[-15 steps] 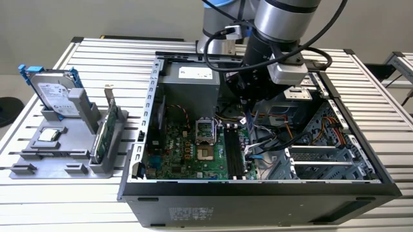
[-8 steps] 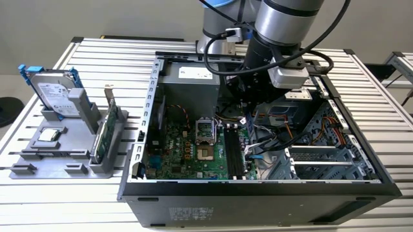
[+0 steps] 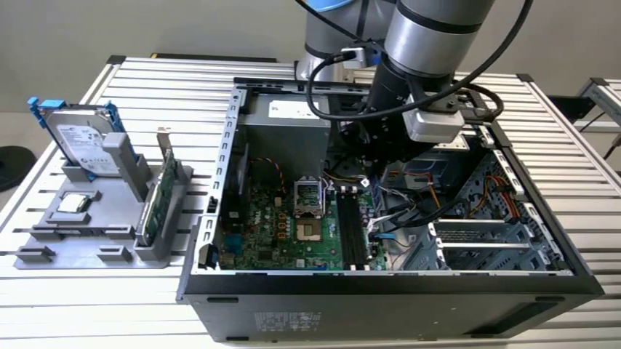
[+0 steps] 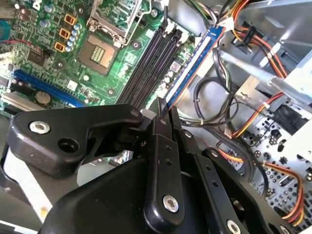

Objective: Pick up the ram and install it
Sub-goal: 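Insert the ram into the slot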

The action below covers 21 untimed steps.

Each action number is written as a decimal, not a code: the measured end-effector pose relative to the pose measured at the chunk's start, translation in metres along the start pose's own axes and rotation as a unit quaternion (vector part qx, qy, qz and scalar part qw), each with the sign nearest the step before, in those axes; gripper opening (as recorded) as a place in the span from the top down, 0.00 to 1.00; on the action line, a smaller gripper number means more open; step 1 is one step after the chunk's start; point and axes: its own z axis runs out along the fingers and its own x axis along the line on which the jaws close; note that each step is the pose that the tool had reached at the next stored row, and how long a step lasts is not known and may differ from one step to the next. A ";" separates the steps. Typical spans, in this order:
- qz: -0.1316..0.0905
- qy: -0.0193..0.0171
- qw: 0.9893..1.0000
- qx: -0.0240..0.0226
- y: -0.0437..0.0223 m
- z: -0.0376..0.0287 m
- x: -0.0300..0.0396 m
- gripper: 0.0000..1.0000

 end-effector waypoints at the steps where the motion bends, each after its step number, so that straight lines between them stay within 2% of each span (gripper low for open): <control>1: 0.002 0.000 1.000 0.000 0.0010 0.0009 0.0000 1.00; 7: 0.006 0.000 1.000 -0.001 0.0048 0.0037 0.0003 1.00; 12: 0.004 0.000 1.000 -0.001 0.0083 0.0087 0.0005 1.00; 21: 0.003 0.000 1.000 -0.001 0.0103 0.0175 0.0008 1.00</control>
